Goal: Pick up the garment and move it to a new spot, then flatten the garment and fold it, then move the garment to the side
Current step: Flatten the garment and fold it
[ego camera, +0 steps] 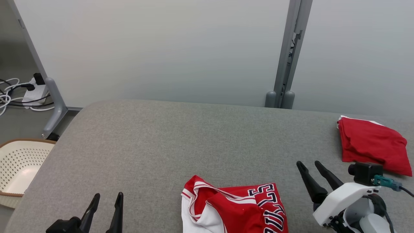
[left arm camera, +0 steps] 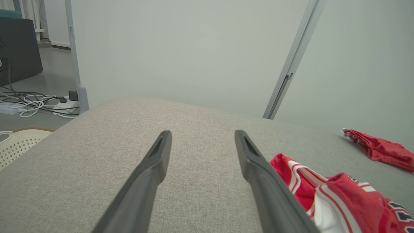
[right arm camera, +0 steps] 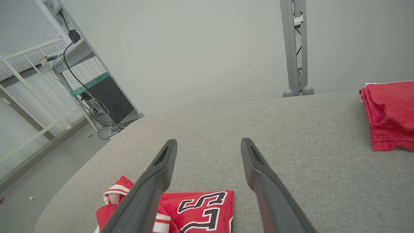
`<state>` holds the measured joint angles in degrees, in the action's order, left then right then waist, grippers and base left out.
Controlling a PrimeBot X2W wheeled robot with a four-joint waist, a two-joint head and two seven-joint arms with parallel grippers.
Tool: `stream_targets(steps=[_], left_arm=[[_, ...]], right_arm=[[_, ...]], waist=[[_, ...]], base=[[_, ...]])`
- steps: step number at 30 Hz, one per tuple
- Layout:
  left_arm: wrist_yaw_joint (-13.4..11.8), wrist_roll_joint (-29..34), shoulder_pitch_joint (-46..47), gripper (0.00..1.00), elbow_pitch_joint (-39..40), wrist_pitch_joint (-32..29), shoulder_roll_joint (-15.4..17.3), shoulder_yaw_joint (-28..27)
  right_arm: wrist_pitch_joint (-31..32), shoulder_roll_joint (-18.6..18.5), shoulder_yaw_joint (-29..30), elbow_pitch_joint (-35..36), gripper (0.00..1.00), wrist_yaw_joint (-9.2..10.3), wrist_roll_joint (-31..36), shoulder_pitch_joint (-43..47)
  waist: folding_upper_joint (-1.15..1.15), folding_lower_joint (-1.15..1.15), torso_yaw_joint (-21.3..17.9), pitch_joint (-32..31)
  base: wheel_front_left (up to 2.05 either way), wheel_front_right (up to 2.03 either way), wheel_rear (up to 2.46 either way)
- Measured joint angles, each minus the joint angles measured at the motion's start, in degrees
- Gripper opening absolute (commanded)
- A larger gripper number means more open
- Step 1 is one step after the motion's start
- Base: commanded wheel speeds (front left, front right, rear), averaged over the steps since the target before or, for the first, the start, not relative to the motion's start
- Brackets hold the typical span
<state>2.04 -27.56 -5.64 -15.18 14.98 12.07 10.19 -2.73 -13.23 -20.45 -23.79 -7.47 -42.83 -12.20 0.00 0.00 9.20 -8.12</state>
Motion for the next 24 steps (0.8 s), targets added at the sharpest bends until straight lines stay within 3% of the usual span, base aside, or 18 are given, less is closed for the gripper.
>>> stream_targets(steps=[1, 7, 11, 20, 24], left_arm=[[0.0, 0.0, 0.0, 1.0, -0.1, 0.0, 0.0, 0.0], [0.4, 0.0, 0.1, 1.0, -0.4, 0.0, -0.1, 0.2], [0.7, 0.1, 0.5, 1.0, -0.9, 0.0, -0.6, 0.7], [1.3, 0.4, 1.1, 1.0, -1.0, 0.0, -1.0, 0.8], [1.5, 0.5, 1.2, 1.0, -1.1, 0.1, -0.7, 0.6]], right_arm=[[0.5, 0.3, 0.8, -0.5, 0.0, -0.01, 2.5, 0.2], [5.6, 4.9, 3.8, -2.8, 0.0, -0.01, 13.0, 0.0], [9.9, 8.0, 4.7, -6.9, 0.0, -0.01, 16.3, -0.1], [12.6, 10.2, 5.0, -14.8, 0.0, -0.01, 17.9, 0.9], [12.7, 10.4, -0.1, -15.4, 0.0, -0.01, 11.5, 2.1]], waist=[[0.0, 0.0, 0.1, 0.0], [0.0, 0.0, 1.1, 0.4], [0.0, 0.0, 2.3, 0.6], [0.0, 0.0, 6.1, 0.8], [0.0, 0.0, 8.3, 1.3]], base=[[0.0, 0.0, 0.0], [0.0, 0.0, 0.0], [0.0, 0.0, 0.0], [0.0, 0.0, 0.0], [0.0, 0.0, 0.0]])
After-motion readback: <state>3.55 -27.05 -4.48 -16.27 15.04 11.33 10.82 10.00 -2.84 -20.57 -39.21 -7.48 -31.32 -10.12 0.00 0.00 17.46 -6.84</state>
